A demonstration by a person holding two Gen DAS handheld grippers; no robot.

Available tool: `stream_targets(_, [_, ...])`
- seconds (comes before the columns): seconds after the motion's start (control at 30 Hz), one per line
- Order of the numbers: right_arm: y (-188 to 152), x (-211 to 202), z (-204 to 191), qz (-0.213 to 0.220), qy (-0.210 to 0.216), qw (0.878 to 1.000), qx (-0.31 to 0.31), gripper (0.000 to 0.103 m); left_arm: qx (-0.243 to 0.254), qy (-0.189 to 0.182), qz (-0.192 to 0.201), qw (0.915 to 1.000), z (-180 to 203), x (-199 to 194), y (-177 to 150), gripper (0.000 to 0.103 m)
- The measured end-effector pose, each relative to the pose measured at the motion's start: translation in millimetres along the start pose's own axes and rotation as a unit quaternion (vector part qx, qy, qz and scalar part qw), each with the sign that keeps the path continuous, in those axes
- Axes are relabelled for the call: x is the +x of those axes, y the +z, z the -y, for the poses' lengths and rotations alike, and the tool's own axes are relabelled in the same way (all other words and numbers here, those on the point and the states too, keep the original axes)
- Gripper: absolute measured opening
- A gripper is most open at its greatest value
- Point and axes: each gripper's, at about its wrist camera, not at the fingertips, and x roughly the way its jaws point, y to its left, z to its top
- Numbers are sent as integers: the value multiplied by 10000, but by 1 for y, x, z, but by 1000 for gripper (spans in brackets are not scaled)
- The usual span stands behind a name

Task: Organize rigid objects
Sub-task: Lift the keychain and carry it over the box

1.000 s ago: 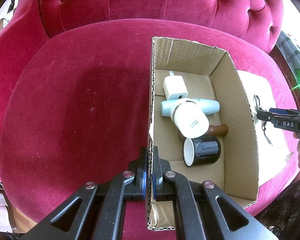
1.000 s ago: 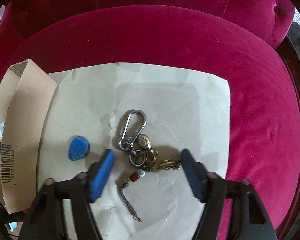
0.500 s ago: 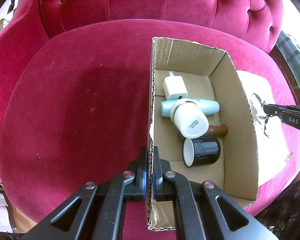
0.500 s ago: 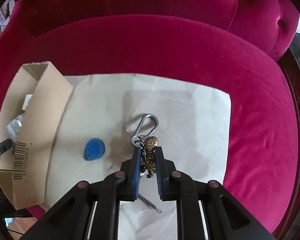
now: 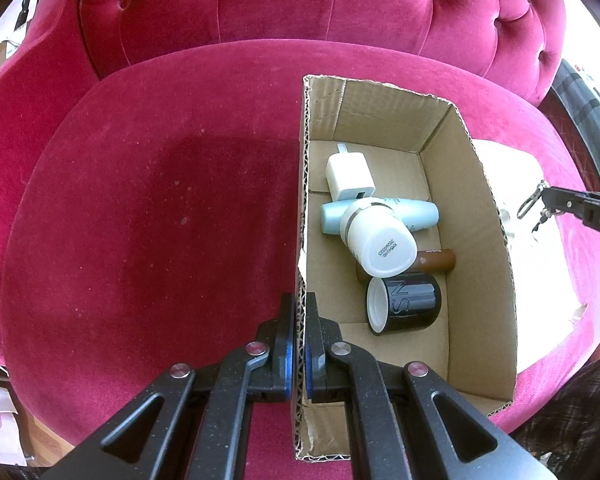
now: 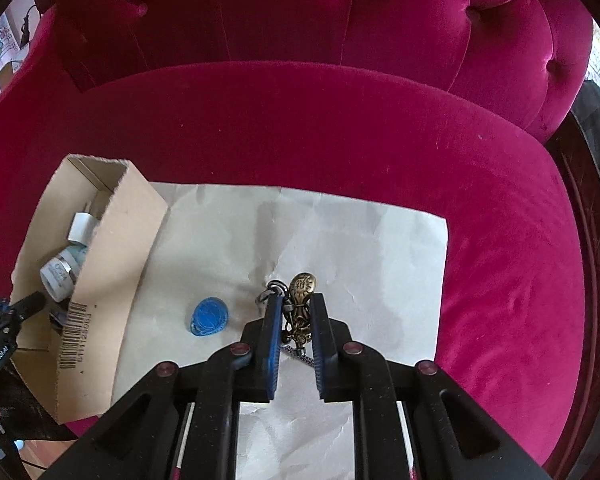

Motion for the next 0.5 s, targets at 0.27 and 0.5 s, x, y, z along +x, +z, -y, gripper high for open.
stream_targets(0.27, [-3,-18,-1,169,8,9999,-9,13,2,1,0,10000,0,0,0,3])
stream_targets(0.5, [-3,-38,-9,373,68,9992,-90,13,1,5,0,10000,1,0,0,3])
